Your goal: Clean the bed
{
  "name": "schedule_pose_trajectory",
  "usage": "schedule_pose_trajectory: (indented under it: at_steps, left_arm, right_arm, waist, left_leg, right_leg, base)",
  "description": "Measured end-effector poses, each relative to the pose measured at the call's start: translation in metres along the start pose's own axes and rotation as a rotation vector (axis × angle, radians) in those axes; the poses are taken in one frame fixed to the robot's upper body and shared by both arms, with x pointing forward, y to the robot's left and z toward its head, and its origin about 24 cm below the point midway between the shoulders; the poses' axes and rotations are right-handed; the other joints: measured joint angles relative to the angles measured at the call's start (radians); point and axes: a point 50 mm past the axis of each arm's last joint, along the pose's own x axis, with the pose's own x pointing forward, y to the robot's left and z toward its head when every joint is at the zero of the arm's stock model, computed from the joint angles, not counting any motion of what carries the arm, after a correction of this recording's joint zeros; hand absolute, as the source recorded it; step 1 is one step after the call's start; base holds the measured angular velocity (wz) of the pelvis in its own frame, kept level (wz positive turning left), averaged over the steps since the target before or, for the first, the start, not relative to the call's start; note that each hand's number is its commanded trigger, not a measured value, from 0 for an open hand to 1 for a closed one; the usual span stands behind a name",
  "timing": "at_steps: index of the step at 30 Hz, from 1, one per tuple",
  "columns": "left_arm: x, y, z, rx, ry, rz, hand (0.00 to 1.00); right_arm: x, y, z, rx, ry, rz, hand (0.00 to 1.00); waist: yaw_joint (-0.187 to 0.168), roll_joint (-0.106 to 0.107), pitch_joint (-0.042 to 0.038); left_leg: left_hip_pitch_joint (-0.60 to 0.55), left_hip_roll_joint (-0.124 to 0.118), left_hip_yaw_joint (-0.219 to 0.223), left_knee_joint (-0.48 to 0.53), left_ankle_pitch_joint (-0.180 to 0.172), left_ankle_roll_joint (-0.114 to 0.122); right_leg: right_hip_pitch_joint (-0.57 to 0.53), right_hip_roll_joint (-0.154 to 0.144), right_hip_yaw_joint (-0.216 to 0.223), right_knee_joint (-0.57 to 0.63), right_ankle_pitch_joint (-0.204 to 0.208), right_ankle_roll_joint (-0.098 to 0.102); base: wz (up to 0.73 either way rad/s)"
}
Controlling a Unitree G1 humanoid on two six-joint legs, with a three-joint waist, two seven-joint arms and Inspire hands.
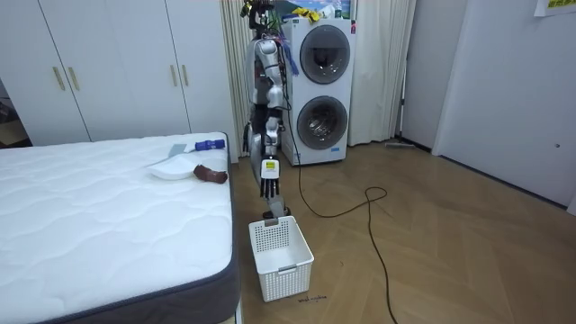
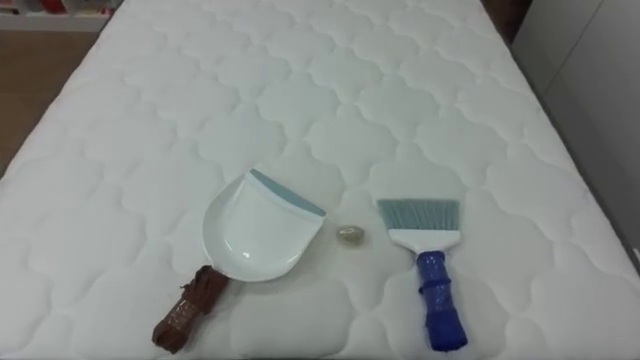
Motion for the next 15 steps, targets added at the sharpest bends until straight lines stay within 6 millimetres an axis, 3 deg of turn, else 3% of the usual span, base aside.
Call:
schedule_pose_trajectory:
  at_steps: [11, 15]
  left_arm:
    - [-0.008, 0.037, 0.04, -0.243, -0.229, 0.332, 0.0]
    - [-0.018, 0.053, 0.071, -0.328, -0.378, 0.452, 0.0]
  right_arm:
    - [0.0, 0.0, 0.004, 0.035, -0.055, -0.001, 0.0]
    - [0.0, -0.001, 0.005, 0.052, -0.074, -0.005, 0.0]
  waist:
    - [0.004, -0.006, -0.0038]
    - [0.004, -0.013, -0.0079]
  left_leg:
    - [-0.003, -0.004, -0.01, 0.001, 0.001, -0.001]
    - [-0.008, -0.004, -0.016, 0.002, 0.004, -0.004]
  right_leg:
    - [0.003, -0.002, -0.012, -0.016, 0.0, 0.0]
    - [0.001, -0.004, -0.021, -0.017, 0.0, 0.0]
  base:
    - [0.02]
    - [0.05]
